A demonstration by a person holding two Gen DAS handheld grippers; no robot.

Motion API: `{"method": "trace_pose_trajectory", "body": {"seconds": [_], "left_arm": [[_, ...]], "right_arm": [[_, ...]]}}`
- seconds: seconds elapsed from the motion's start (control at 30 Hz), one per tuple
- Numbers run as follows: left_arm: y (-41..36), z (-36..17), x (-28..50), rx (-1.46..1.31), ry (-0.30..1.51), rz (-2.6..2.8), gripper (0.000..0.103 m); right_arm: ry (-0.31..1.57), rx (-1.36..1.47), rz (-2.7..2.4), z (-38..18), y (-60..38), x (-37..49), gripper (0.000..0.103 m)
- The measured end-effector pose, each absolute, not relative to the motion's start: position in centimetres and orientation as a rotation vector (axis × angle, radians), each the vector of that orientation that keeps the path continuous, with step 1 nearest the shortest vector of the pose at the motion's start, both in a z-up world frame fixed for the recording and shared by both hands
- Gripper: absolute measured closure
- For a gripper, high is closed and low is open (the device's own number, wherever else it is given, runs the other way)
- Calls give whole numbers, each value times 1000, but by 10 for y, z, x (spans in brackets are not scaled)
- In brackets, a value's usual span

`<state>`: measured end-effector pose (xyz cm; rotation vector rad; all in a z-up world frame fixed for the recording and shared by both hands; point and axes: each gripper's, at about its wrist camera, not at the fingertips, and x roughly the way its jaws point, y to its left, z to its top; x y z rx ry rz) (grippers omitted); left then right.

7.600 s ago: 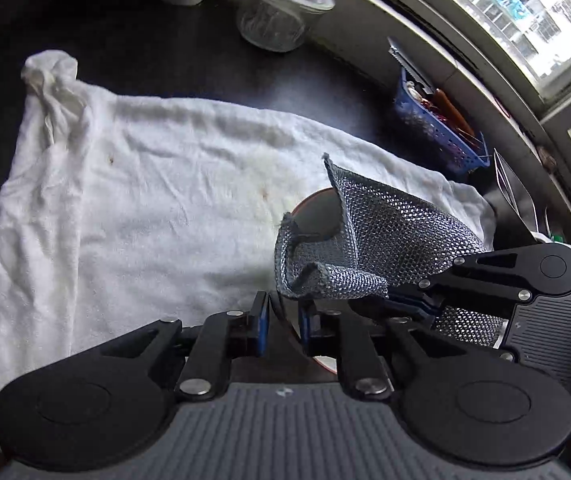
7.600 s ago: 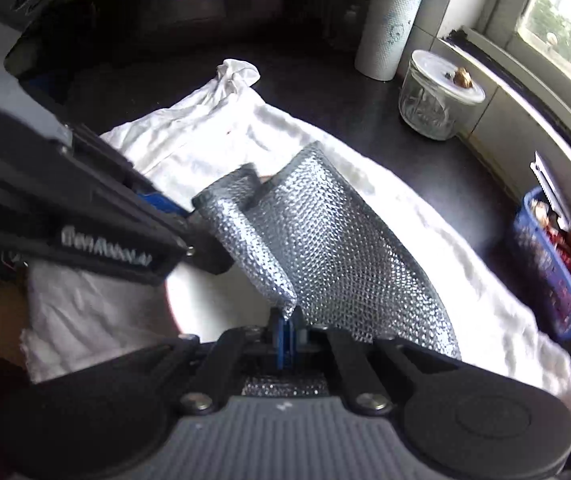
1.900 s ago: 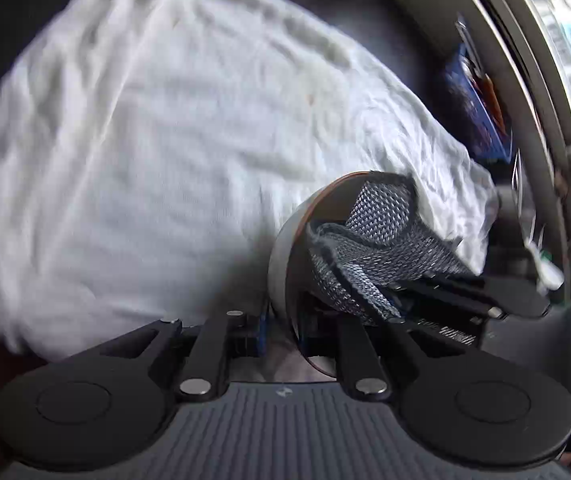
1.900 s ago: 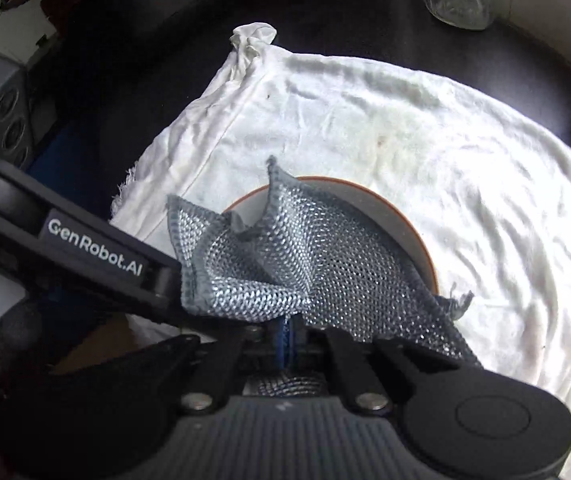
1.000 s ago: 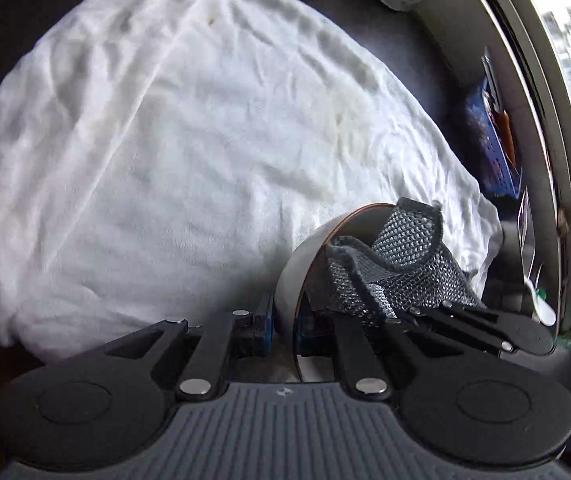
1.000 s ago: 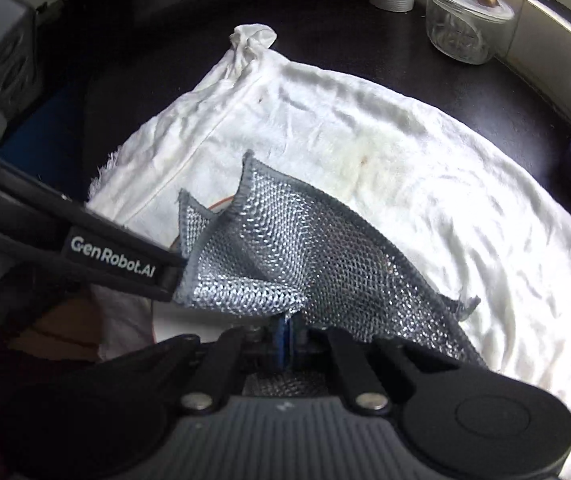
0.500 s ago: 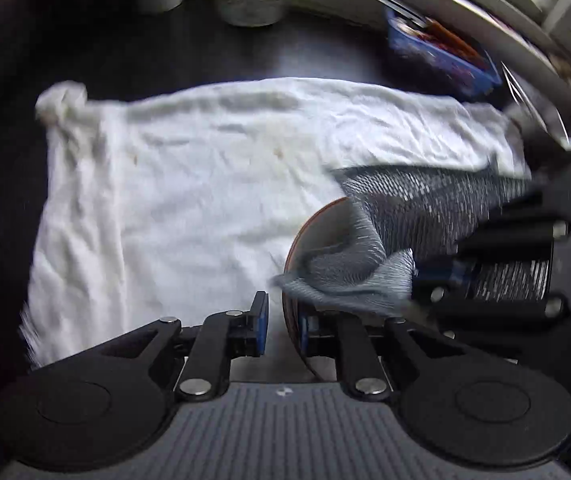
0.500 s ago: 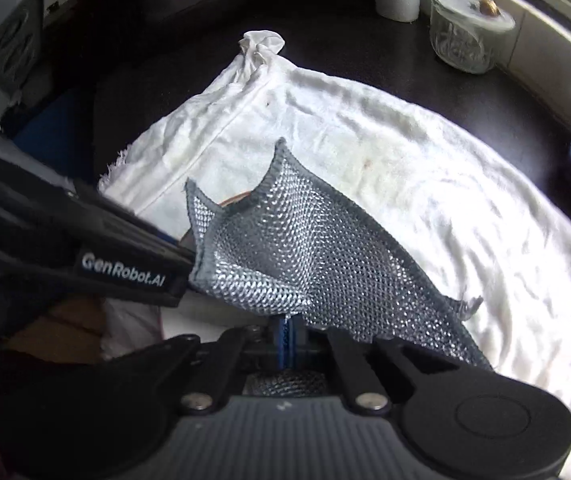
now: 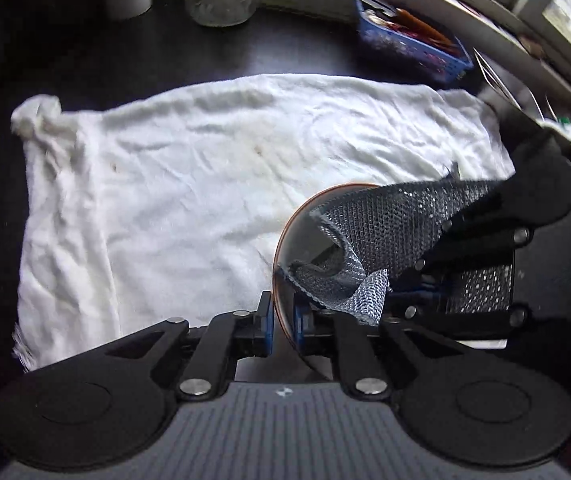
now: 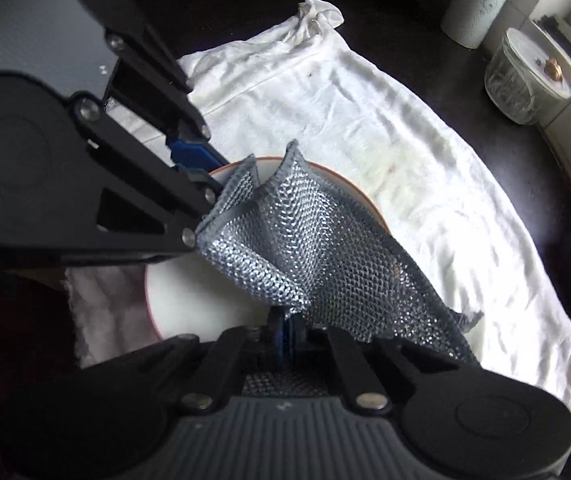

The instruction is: Clean bowl

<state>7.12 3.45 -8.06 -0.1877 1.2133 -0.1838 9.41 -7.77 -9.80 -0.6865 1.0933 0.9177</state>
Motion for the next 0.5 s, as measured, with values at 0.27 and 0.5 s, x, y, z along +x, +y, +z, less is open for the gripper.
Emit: {"method": "trace_pose_trajectory", "body": {"seconds": [0.27,0.5], "left_arm": [[64,-102,60,-654,1307,-19,94],[73,-110,49,-853,1349,48,93]], "right_arm": [[1162,-506,883,-97,-83,97,100],[1212,-400,893,-95,-85,92,99]]}}
